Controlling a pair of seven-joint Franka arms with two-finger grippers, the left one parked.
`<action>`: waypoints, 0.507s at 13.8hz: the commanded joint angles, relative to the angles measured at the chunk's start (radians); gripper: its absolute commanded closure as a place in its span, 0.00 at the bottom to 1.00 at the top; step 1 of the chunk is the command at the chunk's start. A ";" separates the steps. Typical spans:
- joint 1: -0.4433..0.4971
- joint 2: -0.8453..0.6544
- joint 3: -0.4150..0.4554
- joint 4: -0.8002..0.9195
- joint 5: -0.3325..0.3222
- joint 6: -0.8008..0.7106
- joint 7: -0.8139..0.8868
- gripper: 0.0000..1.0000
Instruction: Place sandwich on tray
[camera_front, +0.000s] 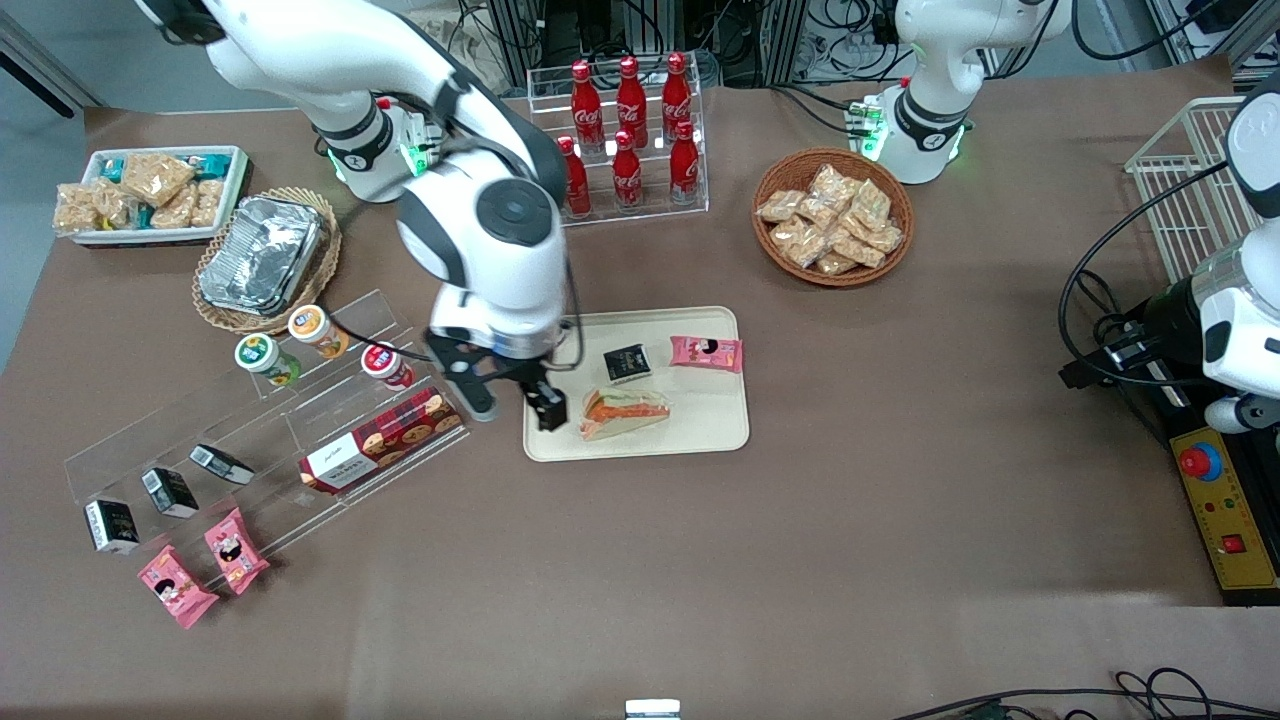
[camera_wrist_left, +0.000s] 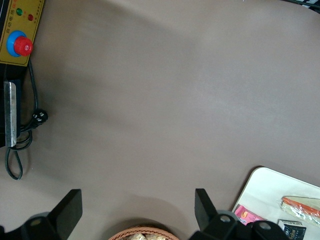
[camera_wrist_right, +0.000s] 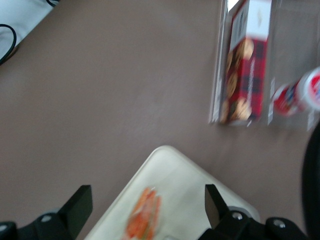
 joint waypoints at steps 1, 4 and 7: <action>-0.067 -0.095 0.013 -0.033 0.029 -0.079 -0.283 0.00; -0.133 -0.175 0.006 -0.070 0.060 -0.109 -0.518 0.00; -0.239 -0.267 0.000 -0.145 0.117 -0.101 -0.750 0.00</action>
